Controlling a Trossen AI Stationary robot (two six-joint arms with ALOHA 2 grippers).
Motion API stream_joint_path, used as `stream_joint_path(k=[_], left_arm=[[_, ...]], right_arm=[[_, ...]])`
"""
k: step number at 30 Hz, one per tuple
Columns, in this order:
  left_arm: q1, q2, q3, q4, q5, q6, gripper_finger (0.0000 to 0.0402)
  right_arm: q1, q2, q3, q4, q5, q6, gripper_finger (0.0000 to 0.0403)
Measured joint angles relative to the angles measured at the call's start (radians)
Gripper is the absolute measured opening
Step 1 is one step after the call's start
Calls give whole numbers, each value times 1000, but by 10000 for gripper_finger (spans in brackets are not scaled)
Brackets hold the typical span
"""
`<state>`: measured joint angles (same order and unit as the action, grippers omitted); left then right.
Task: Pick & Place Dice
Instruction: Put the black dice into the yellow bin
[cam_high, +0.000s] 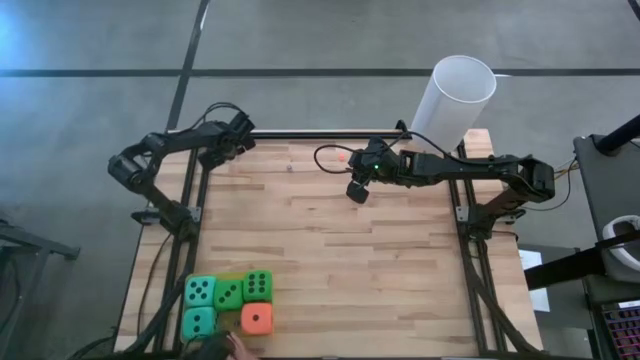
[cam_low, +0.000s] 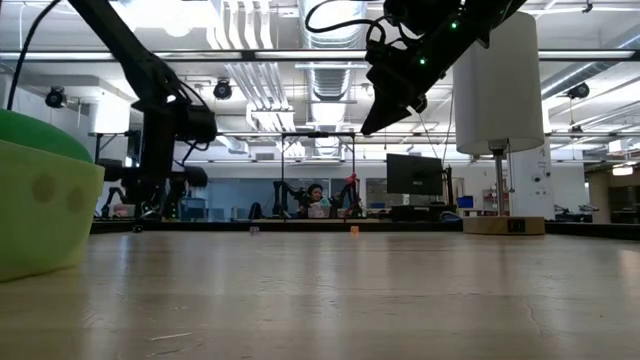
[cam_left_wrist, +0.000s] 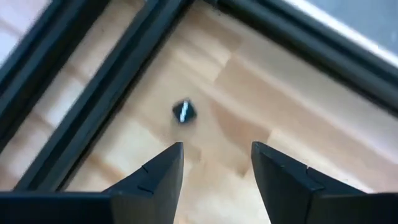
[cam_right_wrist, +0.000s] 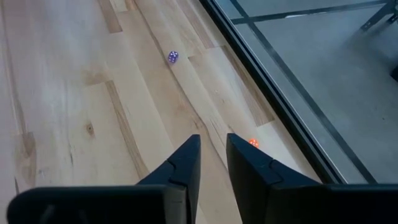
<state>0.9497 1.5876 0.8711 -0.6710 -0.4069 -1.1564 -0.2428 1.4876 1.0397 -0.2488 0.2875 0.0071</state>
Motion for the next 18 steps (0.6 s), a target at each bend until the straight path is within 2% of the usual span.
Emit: stream_joint_path(k=[5, 9, 13, 18], left_arm=[[0, -45, -4, -87, 85, -47, 202], [0, -50, -32, -127, 94, -115, 210], [2, -51, -72, -93, 85, -195, 221], [5, -51, -106, 35, 3, -209, 234]], right_arm=[[0, 0, 0, 0, 0, 0, 84], [0, 0, 0, 0, 0, 0, 89], [0, 0, 0, 0, 0, 0, 91], [0, 0, 0, 0, 0, 0, 82]])
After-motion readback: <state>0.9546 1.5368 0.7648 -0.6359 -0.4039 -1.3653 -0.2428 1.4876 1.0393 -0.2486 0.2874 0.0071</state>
